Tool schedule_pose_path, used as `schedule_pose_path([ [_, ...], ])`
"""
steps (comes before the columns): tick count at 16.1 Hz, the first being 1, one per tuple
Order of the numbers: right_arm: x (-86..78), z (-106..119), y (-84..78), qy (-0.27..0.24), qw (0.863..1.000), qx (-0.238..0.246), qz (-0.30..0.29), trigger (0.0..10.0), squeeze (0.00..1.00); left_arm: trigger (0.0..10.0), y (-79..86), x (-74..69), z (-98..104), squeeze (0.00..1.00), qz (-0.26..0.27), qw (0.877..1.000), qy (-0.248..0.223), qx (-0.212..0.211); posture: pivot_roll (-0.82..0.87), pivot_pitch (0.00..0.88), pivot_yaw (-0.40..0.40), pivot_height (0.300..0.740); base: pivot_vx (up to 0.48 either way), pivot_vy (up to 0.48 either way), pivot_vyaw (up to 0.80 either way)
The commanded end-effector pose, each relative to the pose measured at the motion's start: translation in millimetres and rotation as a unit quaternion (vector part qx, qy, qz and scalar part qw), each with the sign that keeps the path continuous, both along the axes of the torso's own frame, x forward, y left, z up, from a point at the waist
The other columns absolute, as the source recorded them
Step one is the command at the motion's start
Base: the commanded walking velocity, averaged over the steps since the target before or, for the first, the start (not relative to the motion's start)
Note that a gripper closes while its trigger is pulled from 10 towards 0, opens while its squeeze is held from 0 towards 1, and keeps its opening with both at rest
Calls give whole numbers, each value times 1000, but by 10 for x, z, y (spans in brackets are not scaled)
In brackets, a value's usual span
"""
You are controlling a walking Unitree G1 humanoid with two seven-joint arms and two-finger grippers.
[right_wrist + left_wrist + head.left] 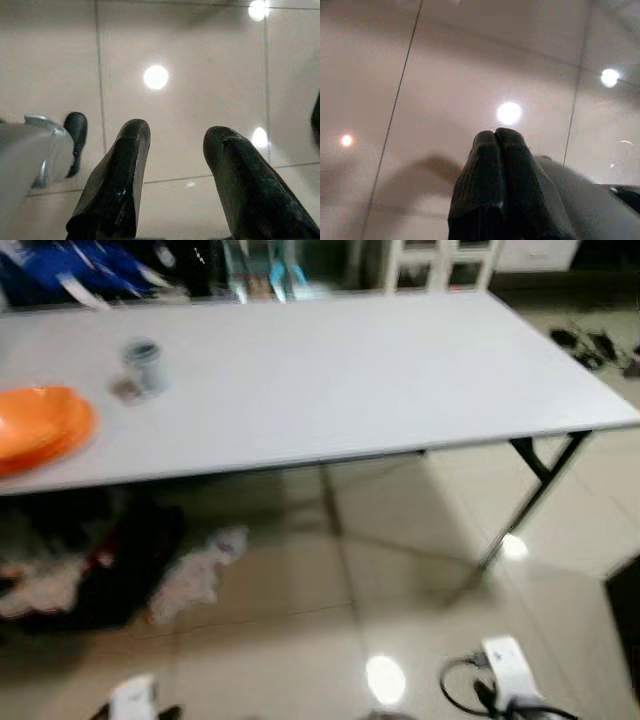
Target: Setting the table
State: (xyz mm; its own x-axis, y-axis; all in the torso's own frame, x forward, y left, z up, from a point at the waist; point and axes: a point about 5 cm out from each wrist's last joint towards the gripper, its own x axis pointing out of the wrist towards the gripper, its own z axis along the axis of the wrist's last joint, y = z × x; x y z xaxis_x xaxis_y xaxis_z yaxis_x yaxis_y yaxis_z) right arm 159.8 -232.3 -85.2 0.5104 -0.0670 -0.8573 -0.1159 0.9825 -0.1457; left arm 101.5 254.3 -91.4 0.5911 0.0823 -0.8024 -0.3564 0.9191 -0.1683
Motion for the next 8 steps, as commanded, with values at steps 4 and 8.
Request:
schedule_pose_path([
  [4, 113, 20, 112, -9, 999, -2, 33, 10000, 0, 10000, -21, 56, -4, 0, -10, 1000, -8, 12, -104, 79, 11, 740, 0, -435, 0],
  [8, 101, 16, 86, 3, 999, -12, 42, 10000, 0, 10000, -135, 258, 23, 0, -37, 999, -28, 11, -100, 76, 7, 740, 0, -438, 0],
])
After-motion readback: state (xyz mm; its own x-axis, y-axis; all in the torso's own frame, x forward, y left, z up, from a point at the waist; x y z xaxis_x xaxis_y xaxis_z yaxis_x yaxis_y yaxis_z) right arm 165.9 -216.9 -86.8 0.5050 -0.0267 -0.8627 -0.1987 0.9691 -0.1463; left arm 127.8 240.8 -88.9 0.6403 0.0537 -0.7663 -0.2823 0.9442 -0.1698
